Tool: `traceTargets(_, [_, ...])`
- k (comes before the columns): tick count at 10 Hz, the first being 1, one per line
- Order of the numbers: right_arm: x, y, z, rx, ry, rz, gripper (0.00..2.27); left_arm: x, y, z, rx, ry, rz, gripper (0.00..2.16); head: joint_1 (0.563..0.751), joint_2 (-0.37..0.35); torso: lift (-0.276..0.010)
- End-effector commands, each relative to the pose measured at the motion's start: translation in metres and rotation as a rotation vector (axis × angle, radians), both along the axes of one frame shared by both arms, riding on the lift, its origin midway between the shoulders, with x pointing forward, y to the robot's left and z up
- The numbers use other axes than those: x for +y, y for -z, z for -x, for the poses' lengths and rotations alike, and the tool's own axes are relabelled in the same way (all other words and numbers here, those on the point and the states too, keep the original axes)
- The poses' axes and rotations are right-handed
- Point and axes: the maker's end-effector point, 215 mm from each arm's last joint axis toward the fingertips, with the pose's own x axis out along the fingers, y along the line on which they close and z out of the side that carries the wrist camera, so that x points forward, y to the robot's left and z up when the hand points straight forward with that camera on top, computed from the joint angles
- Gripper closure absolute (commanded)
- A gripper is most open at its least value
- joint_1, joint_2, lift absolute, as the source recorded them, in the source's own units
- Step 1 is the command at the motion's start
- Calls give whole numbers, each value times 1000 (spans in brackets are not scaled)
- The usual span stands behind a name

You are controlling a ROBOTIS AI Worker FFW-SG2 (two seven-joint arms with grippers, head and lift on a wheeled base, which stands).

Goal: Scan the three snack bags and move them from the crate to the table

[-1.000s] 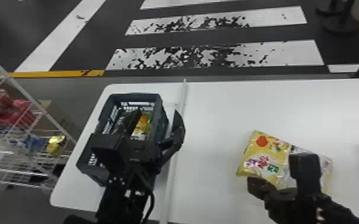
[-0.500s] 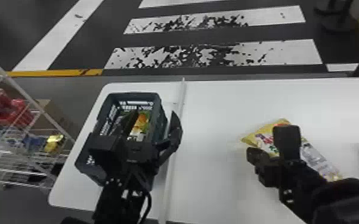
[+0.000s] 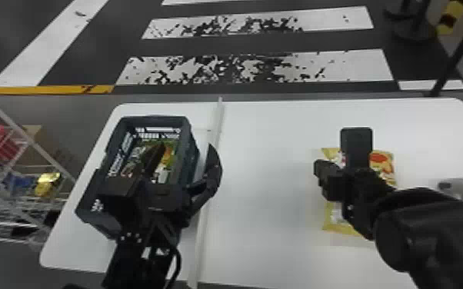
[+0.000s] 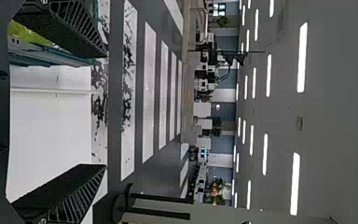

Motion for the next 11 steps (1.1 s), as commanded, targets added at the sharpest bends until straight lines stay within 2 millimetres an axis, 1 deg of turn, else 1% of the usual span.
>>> traceTargets(1, [-1,-5,-2,-9,12,-15,2256,2,1,2,1,-3,-6,29,695,128,-62])
traceTargets(2, [2,-19,11,-25,10,-55,2256,2,-1,3,-7,-1,-4,29,695,127,-62])
traceTargets(3, [3,-37,33,-36,0,-87,2256,2,0,3,-5,-2,-3,29,695,130,-62])
traceTargets(4, [-7,-56,50,-71,-2,-80,2256,2,1,2,-4,-4,-1,29,695,136,-62])
traceTargets(5, [-21,-66,64,-97,6,-45,2256,0,4,2,0,-2,1,29,695,134,-62])
traceTargets(6, [-45,-70,70,-120,41,8,2253,-4,9,2,7,2,6,29,695,128,-62])
traceTargets(7, [-77,-71,75,-122,94,13,2115,-6,13,2,8,5,10,29,695,107,-62])
traceTargets(8, [-110,-68,82,-107,129,18,1949,-5,16,2,13,5,9,29,695,67,-62])
traceTargets(9, [-137,-64,92,-76,148,2,1497,-5,19,2,14,4,14,29,695,21,-62])
traceTargets(10, [-162,-62,102,-57,170,17,461,-4,25,1,25,2,13,29,695,-2,-62])
traceTargets(11, [-185,-59,111,-36,193,39,2,-6,34,0,36,5,13,29,695,-42,-62])
